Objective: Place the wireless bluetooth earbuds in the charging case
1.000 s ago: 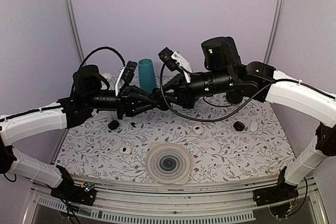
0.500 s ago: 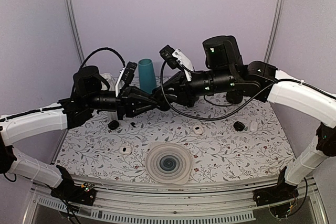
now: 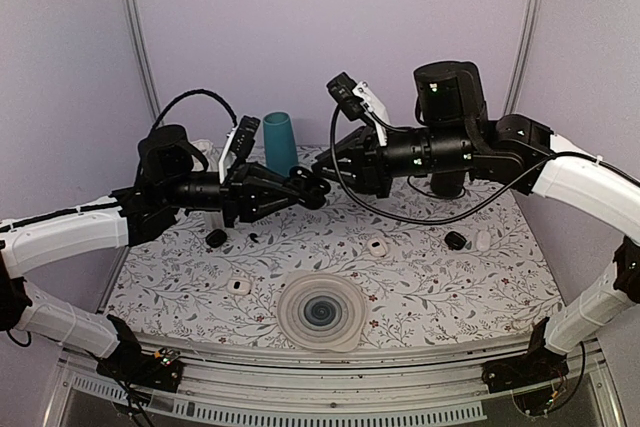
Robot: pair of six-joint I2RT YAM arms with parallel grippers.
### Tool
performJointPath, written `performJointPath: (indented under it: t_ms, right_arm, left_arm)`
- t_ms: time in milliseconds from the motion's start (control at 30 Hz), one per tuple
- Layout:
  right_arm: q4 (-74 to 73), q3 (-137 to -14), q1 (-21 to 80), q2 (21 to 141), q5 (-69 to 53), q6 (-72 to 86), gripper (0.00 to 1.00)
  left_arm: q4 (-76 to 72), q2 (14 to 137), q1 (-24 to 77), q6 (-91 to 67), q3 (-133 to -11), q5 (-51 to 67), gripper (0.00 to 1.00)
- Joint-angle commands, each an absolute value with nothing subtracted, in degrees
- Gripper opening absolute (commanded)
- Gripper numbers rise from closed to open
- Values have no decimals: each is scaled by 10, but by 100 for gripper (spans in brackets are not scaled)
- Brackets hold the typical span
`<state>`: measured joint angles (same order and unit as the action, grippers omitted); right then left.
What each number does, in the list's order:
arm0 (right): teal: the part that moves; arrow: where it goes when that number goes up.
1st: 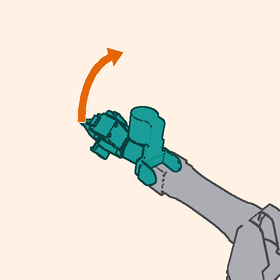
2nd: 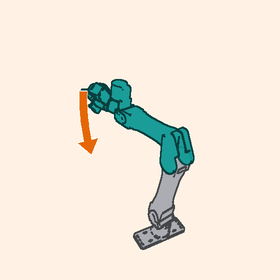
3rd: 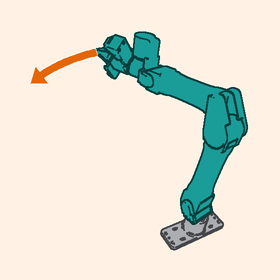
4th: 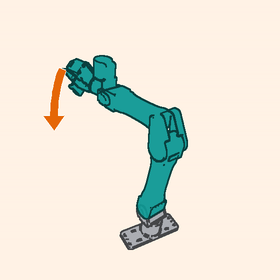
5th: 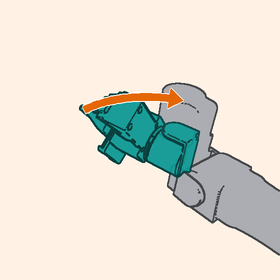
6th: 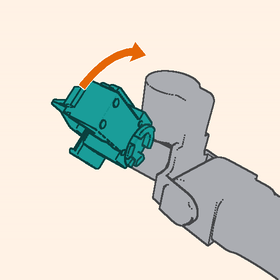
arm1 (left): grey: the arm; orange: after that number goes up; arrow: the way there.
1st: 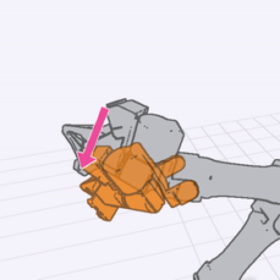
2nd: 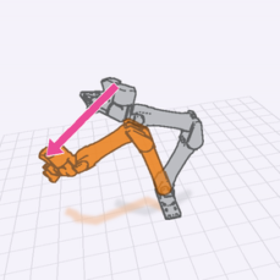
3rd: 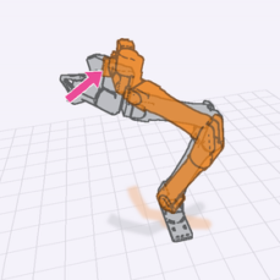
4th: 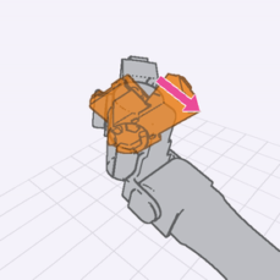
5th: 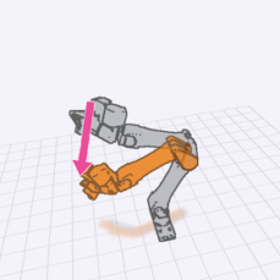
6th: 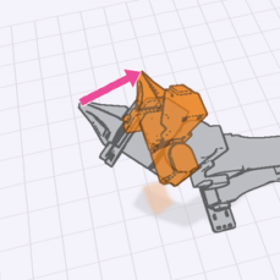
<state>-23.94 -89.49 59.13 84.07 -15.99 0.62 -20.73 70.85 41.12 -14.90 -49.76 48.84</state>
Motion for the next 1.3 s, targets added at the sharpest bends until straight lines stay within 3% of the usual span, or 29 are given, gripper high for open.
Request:
performJointPath:
  t_ms: [0,1267]
  right_arm:
    - [-239,-871,585,816,-185,18,20]
    - [-280,-880,586,859,-180,11,4]
  left_arm:
    - [-231,703,406,-157,-495,495,0]
    - [-244,690,405,-160,-503,487,0]
